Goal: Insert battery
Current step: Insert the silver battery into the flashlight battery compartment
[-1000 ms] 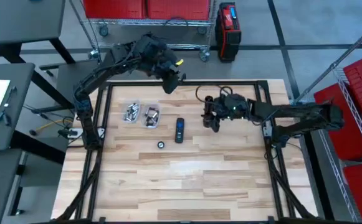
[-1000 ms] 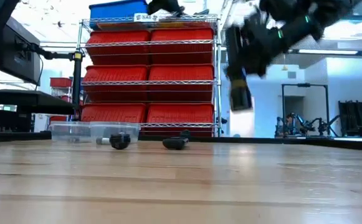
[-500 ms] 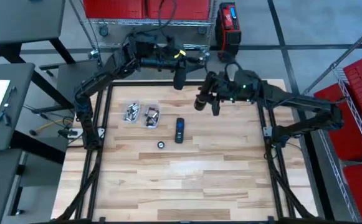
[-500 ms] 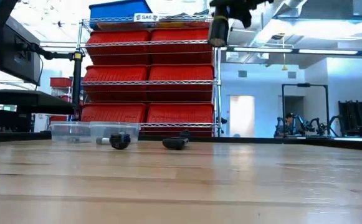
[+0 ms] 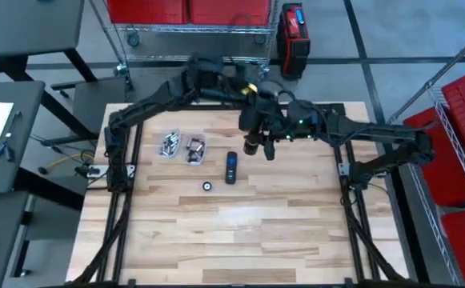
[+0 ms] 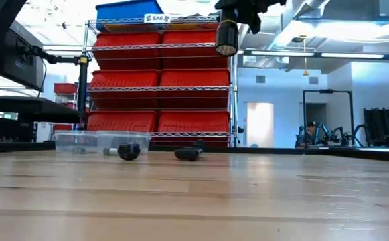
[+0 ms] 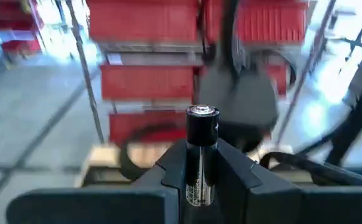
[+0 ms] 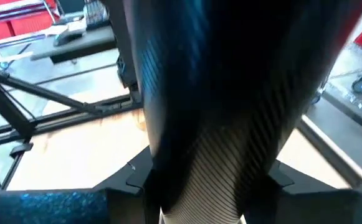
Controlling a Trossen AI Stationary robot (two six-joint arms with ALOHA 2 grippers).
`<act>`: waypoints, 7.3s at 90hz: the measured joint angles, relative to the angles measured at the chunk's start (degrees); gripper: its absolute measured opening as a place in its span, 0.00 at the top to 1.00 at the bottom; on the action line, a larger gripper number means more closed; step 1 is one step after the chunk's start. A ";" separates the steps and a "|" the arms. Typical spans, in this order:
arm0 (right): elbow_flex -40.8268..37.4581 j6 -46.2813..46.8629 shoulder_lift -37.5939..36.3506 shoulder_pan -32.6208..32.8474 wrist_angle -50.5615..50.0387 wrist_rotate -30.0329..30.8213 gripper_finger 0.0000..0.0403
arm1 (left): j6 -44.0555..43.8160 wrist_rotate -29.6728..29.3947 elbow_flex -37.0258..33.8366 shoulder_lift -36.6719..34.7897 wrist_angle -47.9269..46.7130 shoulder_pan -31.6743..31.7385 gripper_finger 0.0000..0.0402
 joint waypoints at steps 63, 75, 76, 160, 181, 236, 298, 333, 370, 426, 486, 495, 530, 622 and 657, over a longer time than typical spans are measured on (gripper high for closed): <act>-0.02 -0.01 -1.01 -0.39 1.82 0.28 0.65 | -0.88 -0.76 0.23 -0.44 -2.61 0.50 0.91; -0.02 -0.04 -1.01 -0.39 1.96 0.28 0.65 | -3.17 -0.78 0.23 -0.39 -2.34 0.50 0.91; -0.01 -0.04 -1.01 -0.39 1.99 0.28 0.65 | -3.44 -0.78 0.23 -0.39 -2.35 0.50 0.91; -0.01 -1.39 -1.05 -0.40 2.56 0.05 0.65 | -6.11 -1.17 0.23 -0.33 -2.47 0.43 0.64; -0.01 -1.75 -1.05 -0.41 2.46 0.04 0.65 | -6.12 -1.13 0.23 -0.31 -3.21 0.43 0.63; -7.35 -5.52 -2.90 -2.39 0.59 0.63 0.65 | -4.74 -2.77 1.76 -6.33 -21.89 3.64 0.63; -42.23 -6.05 6.60 -0.73 46.70 9.19 0.65 | -6.45 -14.03 1.50 -10.58 -46.24 3.62 0.63; -42.01 -6.66 15.02 1.79 54.57 9.56 0.65 | -7.06 -14.03 1.46 -10.58 -46.57 3.62 0.63; -42.18 -6.96 7.80 2.08 53.12 9.28 0.25 | -6.62 -14.00 1.46 -10.58 -46.49 3.62 0.63; -39.68 -16.63 -22.44 2.15 53.39 11.00 0.19 | -8.10 -19.40 1.29 -9.84 -45.96 3.62 0.63; -10.93 -8.37 -27.98 2.34 8.16 17.26 0.19 | -11.26 -12.56 -27.16 10.19 -24.33 13.11 0.63; -8.90 -8.13 -27.98 2.34 4.97 17.26 0.19 | -13.25 -12.67 -31.77 10.29 -23.21 12.64 0.63; -8.44 -8.92 -27.93 2.19 1.57 17.26 0.18 | -16.74 -12.95 -41.30 10.21 -12.92 6.88 0.63; -8.44 -7.43 -27.93 2.25 -4.08 17.22 0.18 | -11.53 -14.85 -49.94 8.72 -8.03 6.41 0.95; -8.44 0.15 -27.93 0.35 -3.51 17.21 0.18 | -7.90 -13.95 -45.09 -9.87 -8.66 5.95 0.95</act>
